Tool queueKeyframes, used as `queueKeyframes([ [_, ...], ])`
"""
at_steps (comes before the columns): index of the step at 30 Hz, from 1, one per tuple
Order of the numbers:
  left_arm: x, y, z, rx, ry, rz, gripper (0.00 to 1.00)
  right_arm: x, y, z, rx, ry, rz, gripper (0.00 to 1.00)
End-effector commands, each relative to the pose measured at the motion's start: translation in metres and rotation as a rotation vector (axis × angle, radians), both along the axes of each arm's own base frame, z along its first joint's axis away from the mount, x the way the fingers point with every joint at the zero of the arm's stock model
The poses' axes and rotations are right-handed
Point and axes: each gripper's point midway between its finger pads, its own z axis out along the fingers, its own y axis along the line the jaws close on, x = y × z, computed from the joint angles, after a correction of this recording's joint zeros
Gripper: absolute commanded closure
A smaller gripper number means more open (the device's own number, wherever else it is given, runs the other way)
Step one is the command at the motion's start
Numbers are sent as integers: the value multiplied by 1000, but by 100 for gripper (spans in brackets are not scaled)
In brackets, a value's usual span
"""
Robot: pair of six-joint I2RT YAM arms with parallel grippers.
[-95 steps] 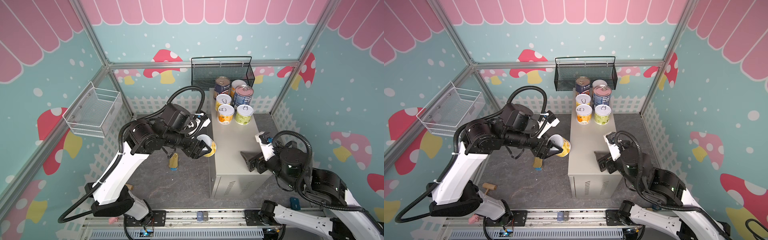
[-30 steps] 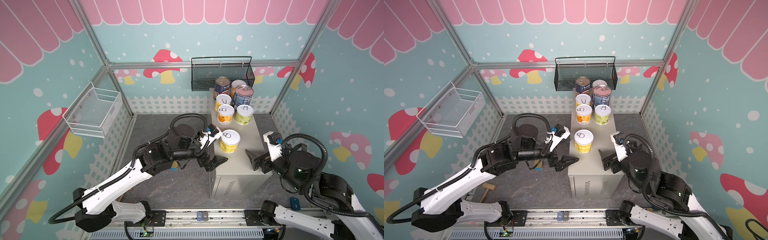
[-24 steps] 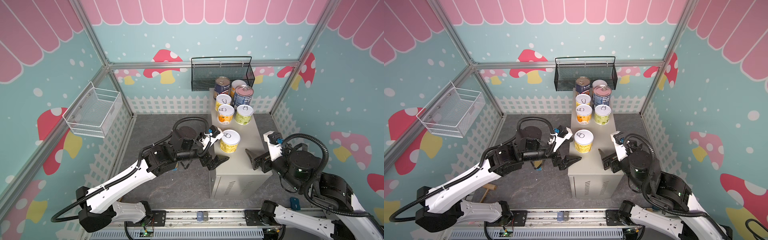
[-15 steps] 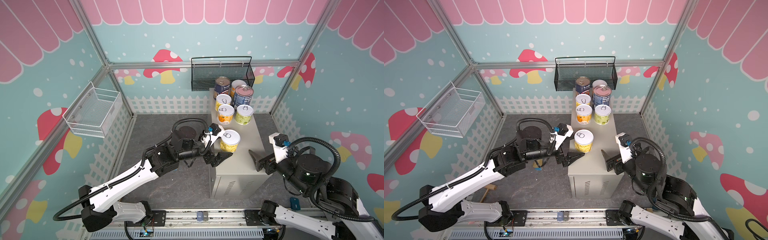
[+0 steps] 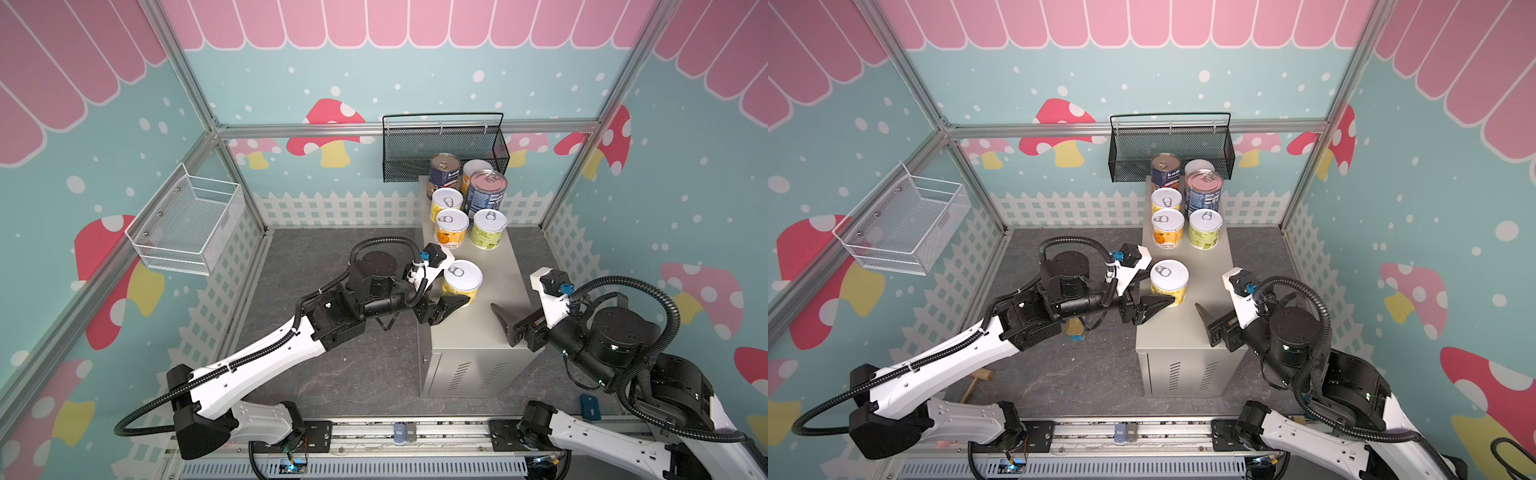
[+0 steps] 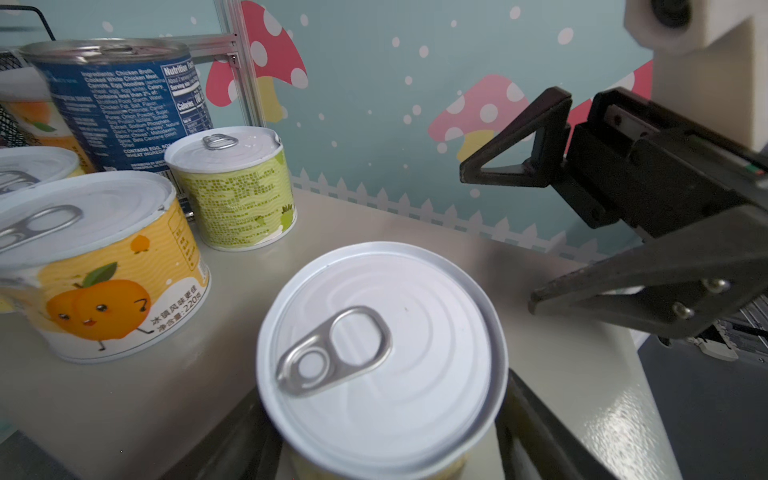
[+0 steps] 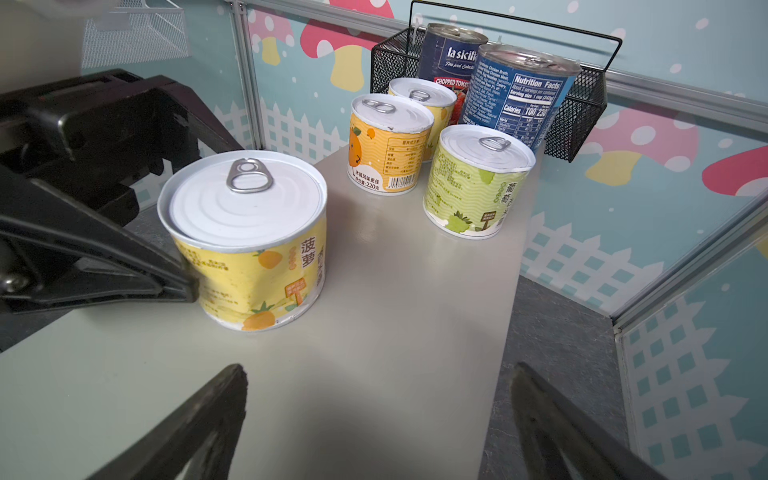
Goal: Place and organize the canned foods onto the counter
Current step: 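Carry the yellow can toward the other cans and lower it onto the cabinet top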
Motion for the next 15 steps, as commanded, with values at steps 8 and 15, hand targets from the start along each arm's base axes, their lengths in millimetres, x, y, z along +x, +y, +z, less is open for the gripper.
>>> queueKeyframes([
  [8, 21, -10, -11, -6, -49, 58, 31, -2, -1, 1, 13, -10, 6, 0],
  [15, 32, -11, -16, -5, -73, 108, 35, 0, -1, -2, 7, -5, -3, 1],
])
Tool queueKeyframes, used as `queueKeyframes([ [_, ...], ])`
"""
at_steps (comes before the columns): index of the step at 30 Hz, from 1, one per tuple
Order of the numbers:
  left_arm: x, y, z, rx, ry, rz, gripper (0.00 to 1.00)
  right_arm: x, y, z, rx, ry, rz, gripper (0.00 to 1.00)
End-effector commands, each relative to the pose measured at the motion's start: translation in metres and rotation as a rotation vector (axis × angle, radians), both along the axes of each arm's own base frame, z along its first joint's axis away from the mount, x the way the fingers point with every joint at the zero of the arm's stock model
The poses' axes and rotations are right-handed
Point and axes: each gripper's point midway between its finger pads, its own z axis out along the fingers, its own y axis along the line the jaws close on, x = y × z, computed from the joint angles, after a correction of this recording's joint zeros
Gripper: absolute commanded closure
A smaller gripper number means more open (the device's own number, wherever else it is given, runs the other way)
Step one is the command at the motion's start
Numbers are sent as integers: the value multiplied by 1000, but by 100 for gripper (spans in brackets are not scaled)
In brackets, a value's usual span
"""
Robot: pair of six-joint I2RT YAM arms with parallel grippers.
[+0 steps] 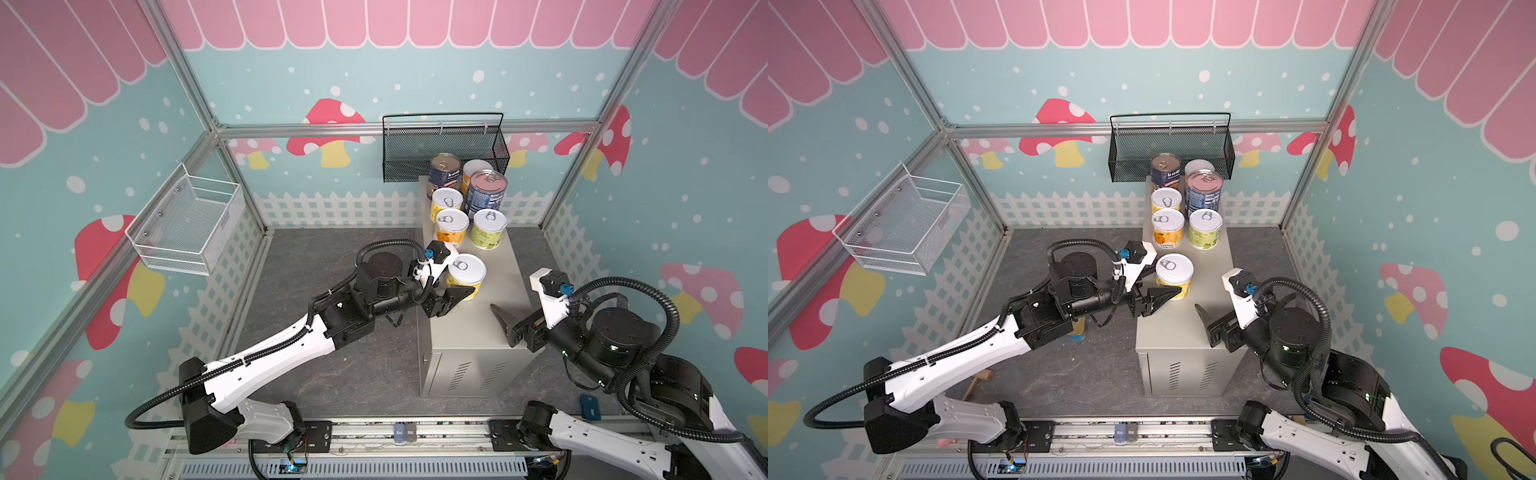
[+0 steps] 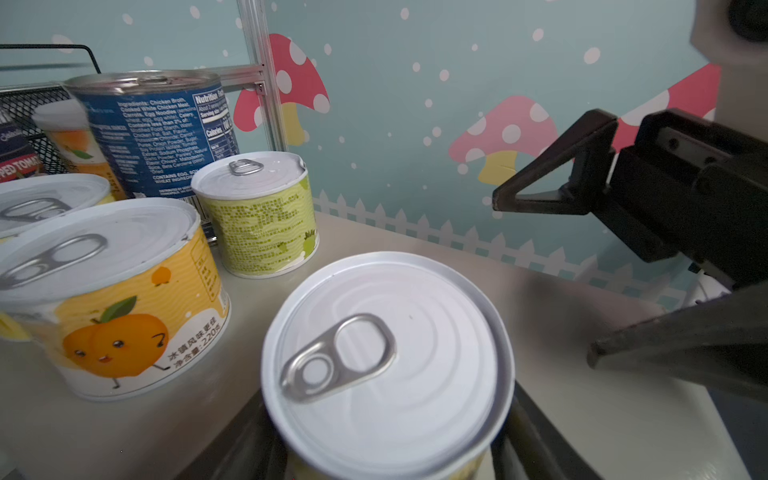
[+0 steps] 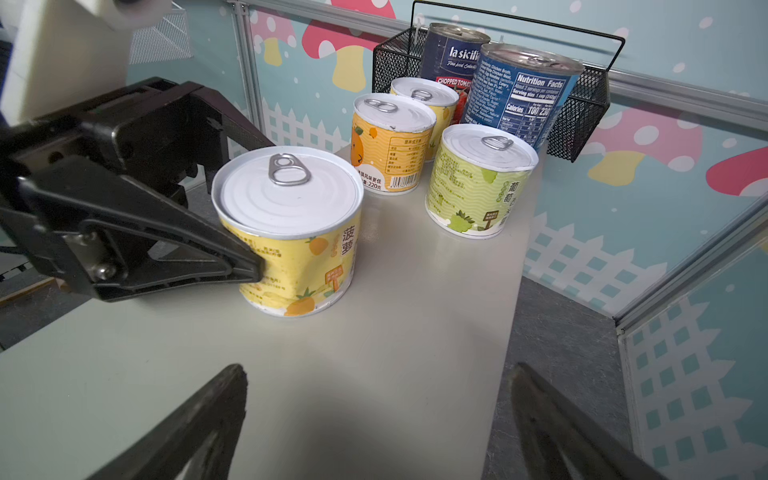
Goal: Place and organize the canned foods onto the counter
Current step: 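Carry the yellow can toward the other cans and lower it onto the cabinet top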
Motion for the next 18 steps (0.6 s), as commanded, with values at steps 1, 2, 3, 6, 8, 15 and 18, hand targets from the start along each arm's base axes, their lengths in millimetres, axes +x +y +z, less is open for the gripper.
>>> queueKeyframes([
  [1, 14, 1, -15, 38, -27, 60, 35, 0, -1, -1, 5, -3, -6, 1],
  [2, 17, 2, -15, 34, -33, 78, 35, 0, -1, -2, 4, -2, -7, 1],
  [3, 19, 3, -15, 34, -40, 90, 36, 0, -2, -2, 9, -3, -11, 0],
  [6, 24, 5, -19, 40, -52, 118, 35, -1, -3, -1, 15, -5, -12, 0],
  [8, 26, 4, -22, 50, -53, 121, 35, -1, -4, 0, 18, -6, -13, 1],
  [15, 33, 5, -29, 50, -44, 129, 36, -2, -5, -3, 21, 3, -17, 0],
  [18, 37, 7, -31, 53, -42, 136, 36, -2, -6, -2, 27, 4, -17, 1],
])
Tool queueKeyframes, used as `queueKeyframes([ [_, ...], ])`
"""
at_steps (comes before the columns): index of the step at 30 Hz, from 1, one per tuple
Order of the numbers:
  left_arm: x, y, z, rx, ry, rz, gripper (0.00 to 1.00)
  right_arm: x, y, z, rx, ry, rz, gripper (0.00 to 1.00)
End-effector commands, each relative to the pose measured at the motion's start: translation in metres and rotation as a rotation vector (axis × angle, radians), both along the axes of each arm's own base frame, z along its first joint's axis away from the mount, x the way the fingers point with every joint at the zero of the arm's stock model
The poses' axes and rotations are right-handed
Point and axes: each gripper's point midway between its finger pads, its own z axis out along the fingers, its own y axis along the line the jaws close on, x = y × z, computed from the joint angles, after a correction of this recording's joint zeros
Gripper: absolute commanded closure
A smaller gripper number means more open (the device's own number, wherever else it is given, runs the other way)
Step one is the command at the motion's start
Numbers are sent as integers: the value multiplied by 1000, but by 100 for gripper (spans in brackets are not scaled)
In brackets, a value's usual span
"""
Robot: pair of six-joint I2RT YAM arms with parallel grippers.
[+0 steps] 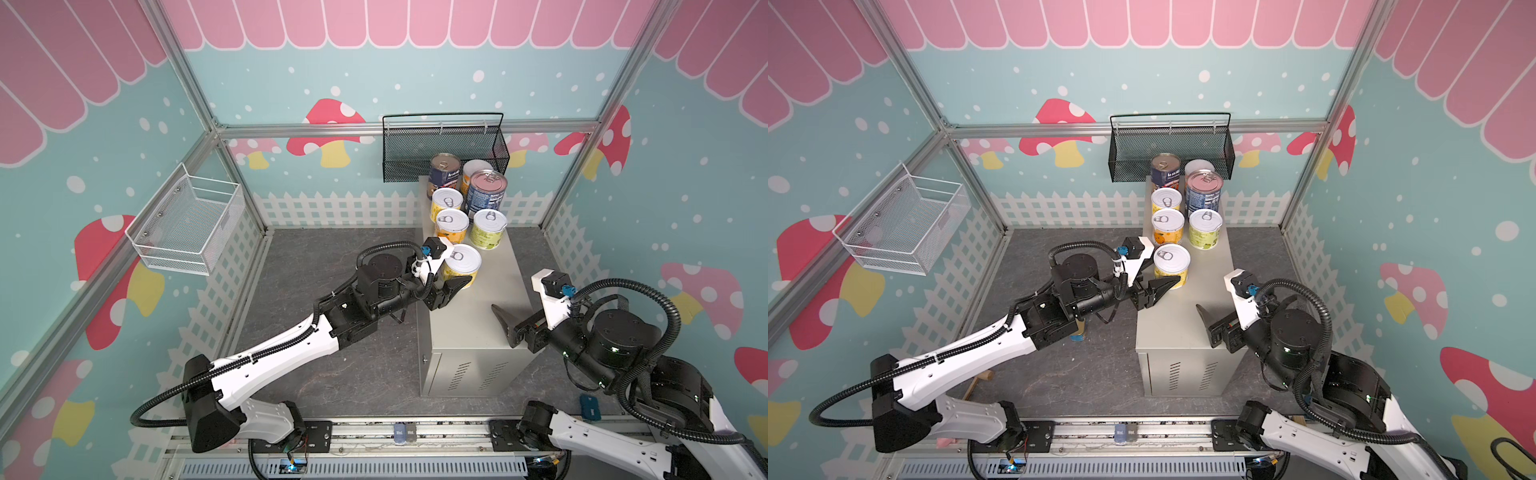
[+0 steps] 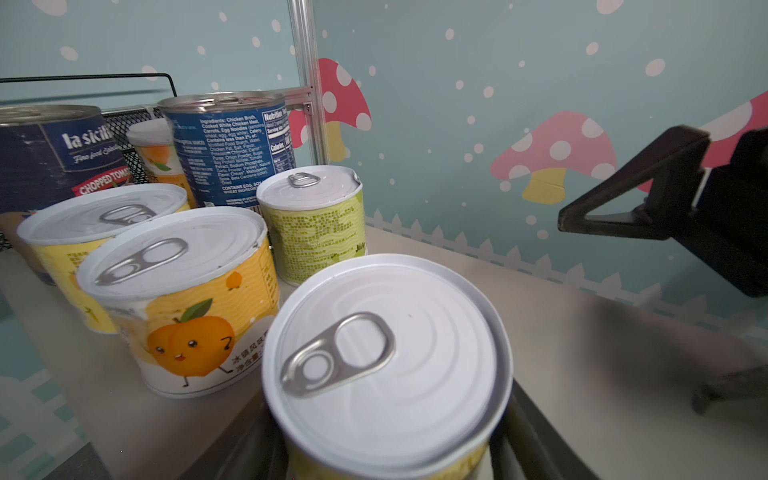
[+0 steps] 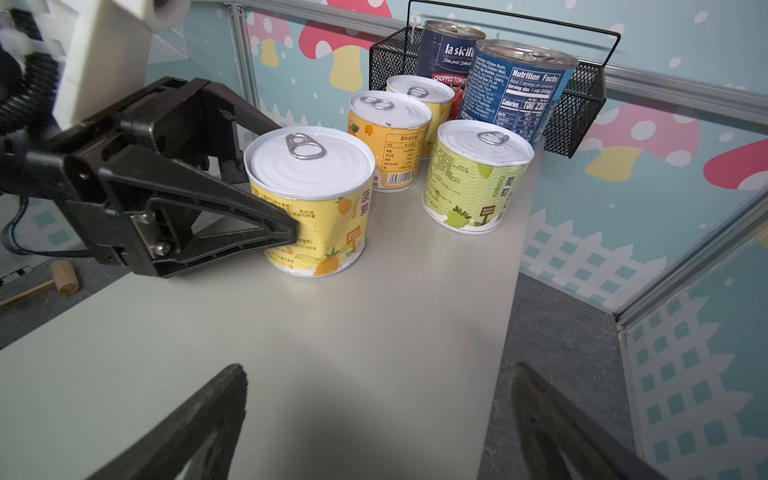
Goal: Place and organize the canned foods onto the counter
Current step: 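Carry the yellow can toward the other cans and lower it onto the cabinet top, then open the left gripper and draw it back from the yellow can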
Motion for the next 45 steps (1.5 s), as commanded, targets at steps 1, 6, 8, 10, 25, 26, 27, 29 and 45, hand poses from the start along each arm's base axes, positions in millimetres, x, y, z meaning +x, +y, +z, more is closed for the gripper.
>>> queueKeyframes([
  [1, 14, 2, -31, 86, 10, 33, 36, -2, -4, 0, 16, 1, -7, 1],
  [6, 16, -1, -36, 90, 27, 11, 35, -3, -5, 1, 19, 1, -9, 1],
  [8, 18, -2, -38, 93, 32, 8, 35, -2, -5, 0, 19, 1, -9, 1],
  [10, 18, -3, -40, 95, 37, 2, 35, -3, -5, 1, 21, 0, -9, 1],
  [25, 28, -3, -49, 106, 57, 15, 35, -2, -6, 0, 15, -1, -16, 1],
  [26, 28, -3, -50, 107, 60, 14, 35, -1, -6, 0, 15, -1, -18, 1],
  [27, 28, -3, -50, 107, 61, 14, 35, -1, -6, 0, 15, -2, -16, 1],
  [29, 27, -3, -50, 107, 62, 14, 35, -1, -5, -1, 14, -1, -17, 1],
  [45, 13, 12, -34, 86, 49, -1, 1, 18, -12, -7, -24, 13, -155, 1],
])
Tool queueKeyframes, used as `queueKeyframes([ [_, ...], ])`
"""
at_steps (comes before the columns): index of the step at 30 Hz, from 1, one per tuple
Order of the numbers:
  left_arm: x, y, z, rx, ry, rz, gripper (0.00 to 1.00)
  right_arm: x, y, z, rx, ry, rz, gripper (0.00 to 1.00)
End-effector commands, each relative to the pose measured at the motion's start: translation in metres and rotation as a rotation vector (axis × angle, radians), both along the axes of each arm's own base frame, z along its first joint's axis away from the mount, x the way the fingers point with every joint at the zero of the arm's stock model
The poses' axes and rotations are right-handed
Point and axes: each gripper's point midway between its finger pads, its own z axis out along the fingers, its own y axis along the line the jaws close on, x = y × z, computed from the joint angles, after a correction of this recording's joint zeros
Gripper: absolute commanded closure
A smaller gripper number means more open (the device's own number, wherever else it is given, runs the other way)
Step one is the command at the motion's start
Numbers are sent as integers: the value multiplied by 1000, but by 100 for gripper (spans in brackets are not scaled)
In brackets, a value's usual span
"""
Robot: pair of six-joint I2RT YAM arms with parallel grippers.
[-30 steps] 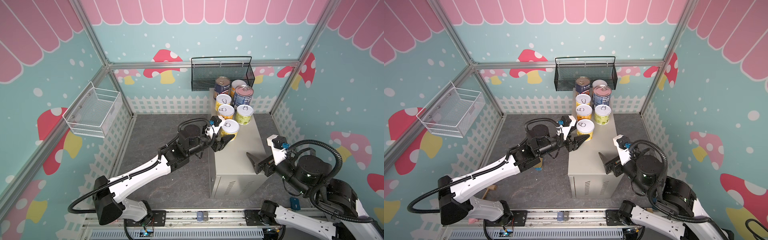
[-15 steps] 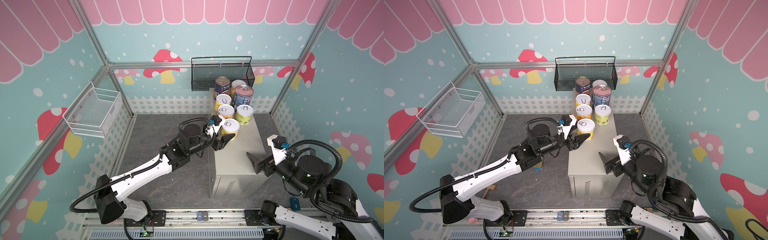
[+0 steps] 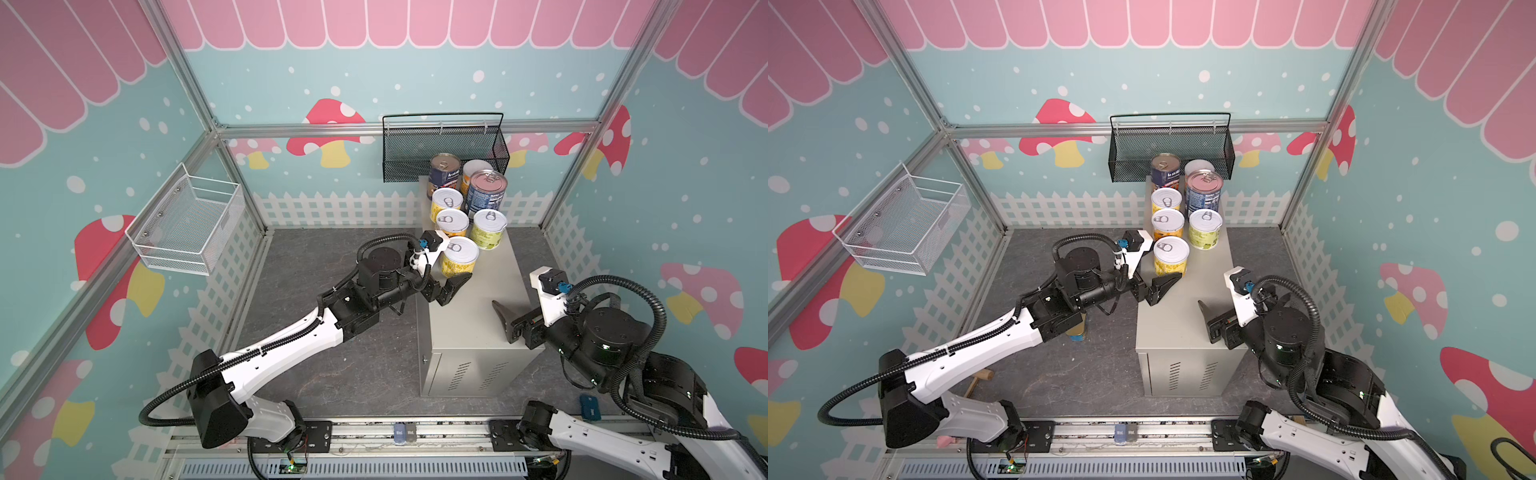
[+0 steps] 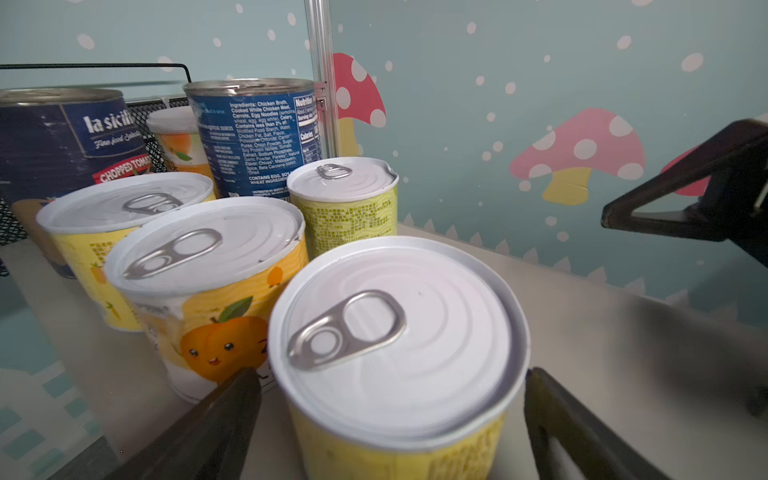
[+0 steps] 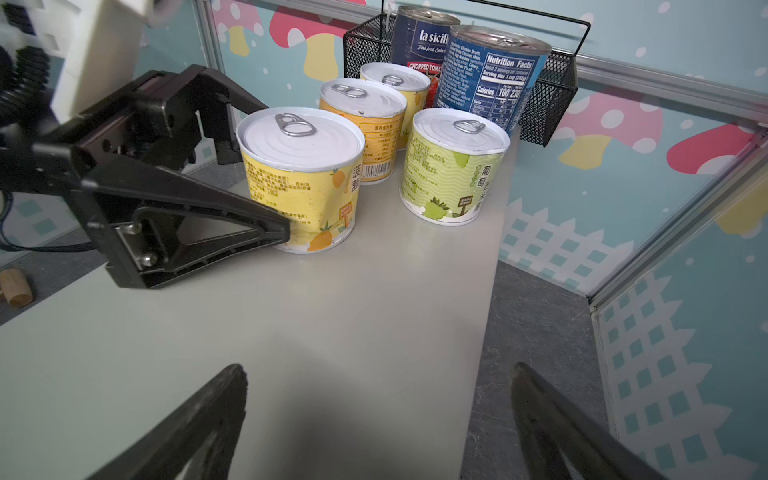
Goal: Place and organize the canned foods onto the counter
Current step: 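Open the left gripper and draw it back from the yellow can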
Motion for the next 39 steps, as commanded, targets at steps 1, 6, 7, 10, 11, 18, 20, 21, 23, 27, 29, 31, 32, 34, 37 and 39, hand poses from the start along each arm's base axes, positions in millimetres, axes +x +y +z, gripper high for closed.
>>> queueKeyframes([
  [1, -9, 12, -23, 88, 38, -5, 1, 8, -5, -1, 3, 4, -76, 1],
  [6, -18, 39, -19, 113, 31, 50, 1, 16, -9, -3, -1, 9, -143, 1],
  [7, -19, 45, -19, 120, 30, 66, 1, 17, -10, -2, 0, 6, -154, 0],
  [10, -19, 60, -20, 142, 30, 111, 1, 19, -9, 2, 4, -12, -154, 0],
  [11, -18, 64, -21, 146, 33, 128, 1, 19, -6, 3, 2, -17, -145, 1],
  [18, -2, 72, -23, 148, 59, 201, 1, 24, 5, -2, -28, -11, -123, 1],
  [20, 4, 71, -25, 156, 63, 219, 1, 23, 5, -4, -27, -8, -120, 1],
  [21, 7, 70, -26, 159, 66, 232, 1, 23, 5, -5, -25, -6, -120, 1],
  [23, 12, 70, -28, 162, 74, 250, 1, 22, 7, -7, -23, 0, -110, 1],
  [27, 21, 69, -31, 165, 87, 286, 1, 21, 6, -15, -20, 13, -108, 1],
  [29, 23, 70, -31, 165, 91, 295, 1, 20, 5, -16, -16, 13, -108, 0],
  [31, 24, 70, -32, 167, 92, 303, 1, 20, 5, -17, -16, 12, -106, 0],
  [32, 26, 70, -33, 169, 93, 310, 1, 19, 4, -17, -15, 13, -105, 1],
  [34, 28, 71, -33, 170, 94, 324, 1, 19, 6, -19, -21, 16, -98, 1],
  [37, 29, 73, -34, 169, 99, 335, 1, 21, 8, -23, -34, 24, -100, 1],
  [39, 30, 73, -35, 169, 102, 341, 1, 23, 11, -28, -51, 32, -103, 1],
])
